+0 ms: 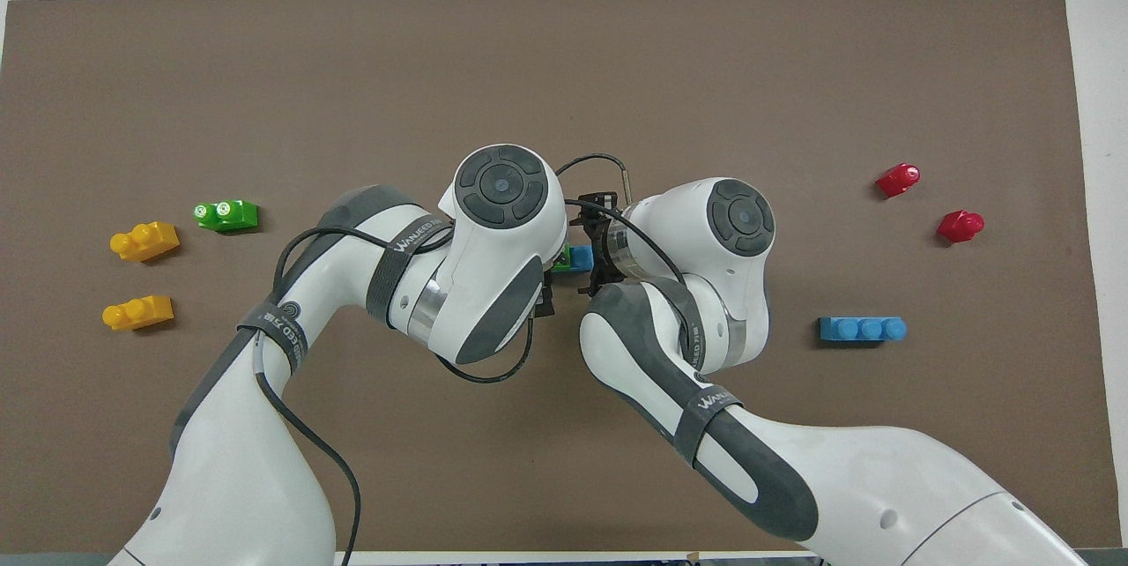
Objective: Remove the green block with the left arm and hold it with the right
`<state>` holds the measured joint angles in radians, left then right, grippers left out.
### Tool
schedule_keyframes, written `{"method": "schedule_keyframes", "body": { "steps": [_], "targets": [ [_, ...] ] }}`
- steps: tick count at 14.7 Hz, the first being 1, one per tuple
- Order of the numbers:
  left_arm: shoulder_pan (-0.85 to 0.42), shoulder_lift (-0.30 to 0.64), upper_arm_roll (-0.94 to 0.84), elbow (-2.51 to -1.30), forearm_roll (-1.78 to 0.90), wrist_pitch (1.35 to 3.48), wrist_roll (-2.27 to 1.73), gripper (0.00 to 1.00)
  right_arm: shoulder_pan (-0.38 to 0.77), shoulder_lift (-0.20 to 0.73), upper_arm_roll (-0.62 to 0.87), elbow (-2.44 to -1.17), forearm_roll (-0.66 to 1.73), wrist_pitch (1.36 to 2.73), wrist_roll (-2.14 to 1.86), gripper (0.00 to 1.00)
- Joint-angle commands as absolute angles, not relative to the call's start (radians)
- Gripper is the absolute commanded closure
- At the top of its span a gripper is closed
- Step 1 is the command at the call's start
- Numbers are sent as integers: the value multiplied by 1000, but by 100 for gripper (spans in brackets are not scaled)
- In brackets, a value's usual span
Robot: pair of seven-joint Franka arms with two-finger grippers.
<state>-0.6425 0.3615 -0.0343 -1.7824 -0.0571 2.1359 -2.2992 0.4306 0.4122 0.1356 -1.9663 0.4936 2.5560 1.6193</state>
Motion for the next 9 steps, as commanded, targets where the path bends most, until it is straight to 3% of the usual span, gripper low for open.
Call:
{"method": "schedule_keyframes", "body": {
  "steps": [1,7,9],
  "targets": [
    [-664,342,-21,-1825,-66,2181,-2321,0,434,420,135,-1957,520,2571,1623,1],
    [-664,342,-20,-1825,-66,2181,-2322,0,422,420,133,-1968,520,2572,1617,6],
    [-664,342,-20,-1827,-66,2183,-2322,0,420,420,133,-1968,522,2572,1618,19]
  ]
}}
